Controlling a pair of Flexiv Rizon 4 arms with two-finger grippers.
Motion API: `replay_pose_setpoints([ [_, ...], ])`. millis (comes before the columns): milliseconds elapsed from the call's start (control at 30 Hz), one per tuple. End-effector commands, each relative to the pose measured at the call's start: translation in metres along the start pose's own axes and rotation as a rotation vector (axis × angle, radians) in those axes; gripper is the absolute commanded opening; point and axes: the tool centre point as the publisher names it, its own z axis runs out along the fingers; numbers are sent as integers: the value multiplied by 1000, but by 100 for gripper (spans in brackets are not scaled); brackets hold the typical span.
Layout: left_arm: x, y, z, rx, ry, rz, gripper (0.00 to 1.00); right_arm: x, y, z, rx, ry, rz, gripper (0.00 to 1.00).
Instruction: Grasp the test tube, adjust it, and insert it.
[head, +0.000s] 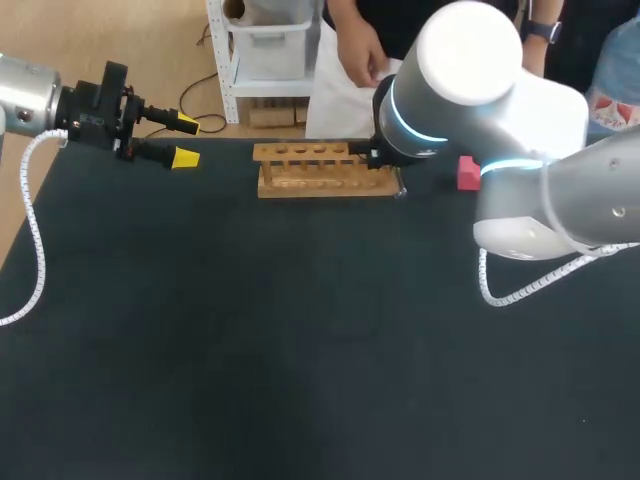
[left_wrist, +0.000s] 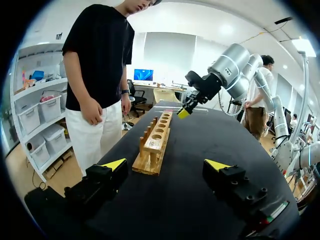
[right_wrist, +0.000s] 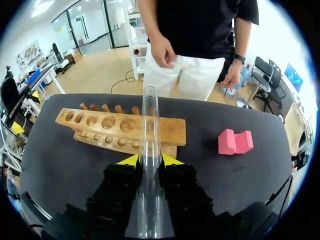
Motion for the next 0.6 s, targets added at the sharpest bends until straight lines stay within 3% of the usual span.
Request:
replay_pose_setpoints([
  [33, 1, 0, 0, 0, -2, 3, 100, -3, 3, 8, -1, -2, 3, 0],
  [600, 1, 0, 0, 0, -2, 3, 100, 8, 10, 20, -24, 41, 8, 0],
])
